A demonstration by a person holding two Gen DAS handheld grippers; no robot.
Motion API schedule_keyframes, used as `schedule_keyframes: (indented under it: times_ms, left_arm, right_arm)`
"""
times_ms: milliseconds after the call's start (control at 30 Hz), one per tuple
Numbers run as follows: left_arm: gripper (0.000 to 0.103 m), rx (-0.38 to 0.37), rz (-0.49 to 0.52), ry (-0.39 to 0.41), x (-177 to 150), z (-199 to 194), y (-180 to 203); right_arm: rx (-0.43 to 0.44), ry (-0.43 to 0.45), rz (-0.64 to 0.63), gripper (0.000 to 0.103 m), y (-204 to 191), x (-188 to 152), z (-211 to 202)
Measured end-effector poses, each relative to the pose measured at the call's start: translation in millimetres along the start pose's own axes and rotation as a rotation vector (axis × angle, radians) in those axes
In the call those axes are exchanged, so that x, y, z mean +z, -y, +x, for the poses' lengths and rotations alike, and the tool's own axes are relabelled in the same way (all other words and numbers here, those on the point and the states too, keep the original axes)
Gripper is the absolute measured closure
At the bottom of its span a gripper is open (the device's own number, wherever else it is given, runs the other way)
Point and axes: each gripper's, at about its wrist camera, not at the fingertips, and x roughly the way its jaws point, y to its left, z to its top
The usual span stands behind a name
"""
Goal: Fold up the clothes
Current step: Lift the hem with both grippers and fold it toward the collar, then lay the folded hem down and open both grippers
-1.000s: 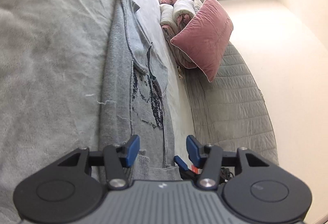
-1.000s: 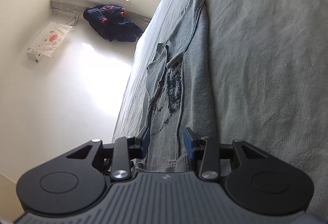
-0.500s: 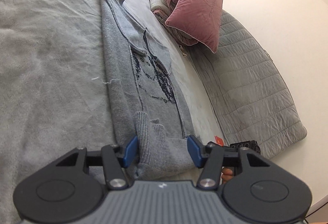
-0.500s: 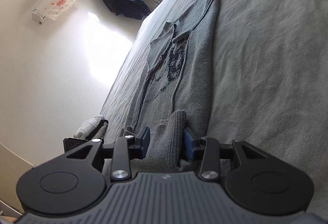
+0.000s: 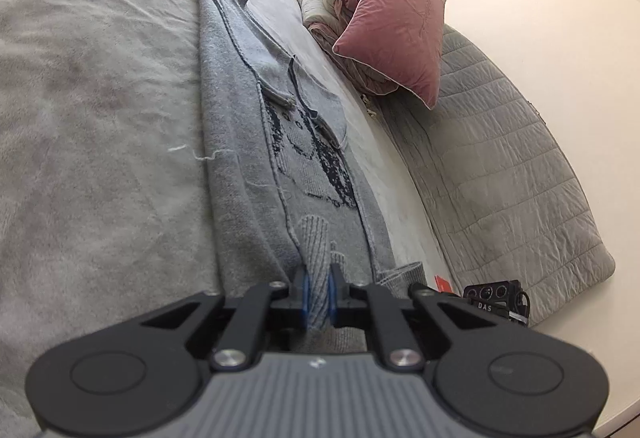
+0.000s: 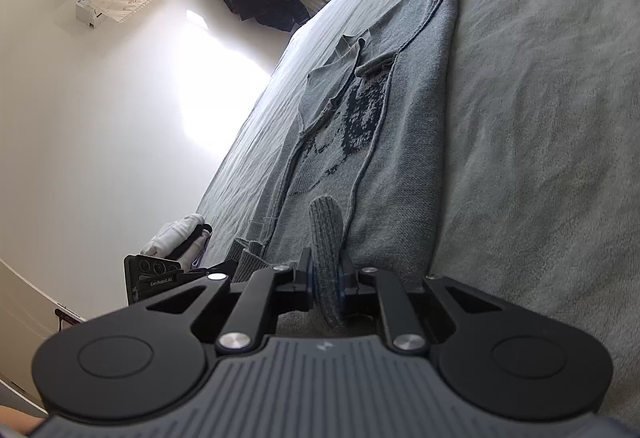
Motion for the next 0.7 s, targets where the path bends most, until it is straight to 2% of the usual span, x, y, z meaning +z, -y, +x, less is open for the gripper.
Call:
schedule_keyframes:
  times_ms: [100,233,467,700]
  left_arm:
    - [0.095,-0.070,-0.089,0.034,8.9,-0.5,-7.6]
    - [0.095,-0.104,-0.164,0.078,21.1,3.1,-16.0]
    - [0.095,-0.133,-0.242,0.166,46.6,13.7,-29.2]
    - [0.095,-0.106,-0.254,0.185,75.4,33.1,-36.5]
  right_arm:
    - [0.040,0.036,0.047,0.089,-0.1,9.7,-0.5]
    - [0.062,0.057,0.087,0.089,4.0,26.3,4.4]
    - [0.099,0.139,0.173,0.091,23.4,51.4,13.9]
    - [0.075,0.164,0.194,0.091,34.5,75.2,26.6]
